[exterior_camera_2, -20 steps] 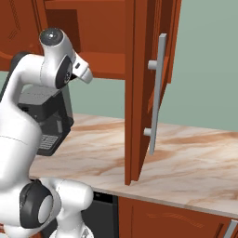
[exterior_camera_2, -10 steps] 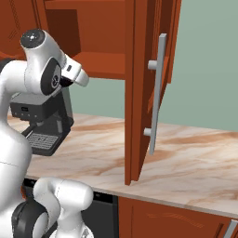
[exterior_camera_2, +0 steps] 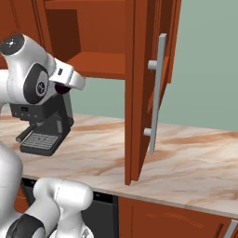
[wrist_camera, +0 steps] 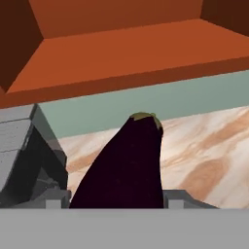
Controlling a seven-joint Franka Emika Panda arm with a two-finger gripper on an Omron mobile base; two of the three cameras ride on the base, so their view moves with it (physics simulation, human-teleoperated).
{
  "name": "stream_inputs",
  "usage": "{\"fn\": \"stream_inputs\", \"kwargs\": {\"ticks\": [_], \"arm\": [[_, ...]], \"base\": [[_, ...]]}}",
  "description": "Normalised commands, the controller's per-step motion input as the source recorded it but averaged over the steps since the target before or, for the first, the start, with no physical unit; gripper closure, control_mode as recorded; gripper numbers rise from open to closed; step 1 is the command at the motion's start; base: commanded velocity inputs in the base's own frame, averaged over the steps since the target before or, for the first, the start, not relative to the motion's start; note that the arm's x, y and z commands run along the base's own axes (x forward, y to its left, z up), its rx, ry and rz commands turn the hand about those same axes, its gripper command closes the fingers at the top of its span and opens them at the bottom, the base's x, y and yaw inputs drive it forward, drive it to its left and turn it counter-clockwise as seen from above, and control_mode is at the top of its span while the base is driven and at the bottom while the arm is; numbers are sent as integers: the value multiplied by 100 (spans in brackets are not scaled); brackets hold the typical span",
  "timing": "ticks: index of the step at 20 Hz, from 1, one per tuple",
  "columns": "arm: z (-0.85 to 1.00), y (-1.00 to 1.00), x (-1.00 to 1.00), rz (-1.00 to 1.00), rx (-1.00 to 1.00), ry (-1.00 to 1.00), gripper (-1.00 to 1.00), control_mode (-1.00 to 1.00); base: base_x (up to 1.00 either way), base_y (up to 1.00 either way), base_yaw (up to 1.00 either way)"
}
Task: Pick the eggplants from the cabinet and place them in one bowl. Pick the potato from the sink and place it in the other bowl.
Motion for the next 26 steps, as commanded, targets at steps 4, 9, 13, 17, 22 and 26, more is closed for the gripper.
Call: {"fn": "stream_inputs", "kwargs": {"ticks": [4, 9, 13, 17, 22, 26], "arm": [[-2, -11, -39, 0, -14, 0, 100, -100], [-3, -11, -39, 0, -12, 0, 100, -100], [-4, -11, -41, 0, -4, 0, 100, -100], [-8, -2, -38, 0, 0, 4, 100, -100], [-11, 0, -32, 0, 0, 7, 100, -100], [-12, 0, -28, 0, 1, 5, 100, -100]], "base": [[0, 0, 0], [0, 0, 0], [0, 0, 0], [0, 0, 0], [0, 0, 0], [0, 0, 0]]}}
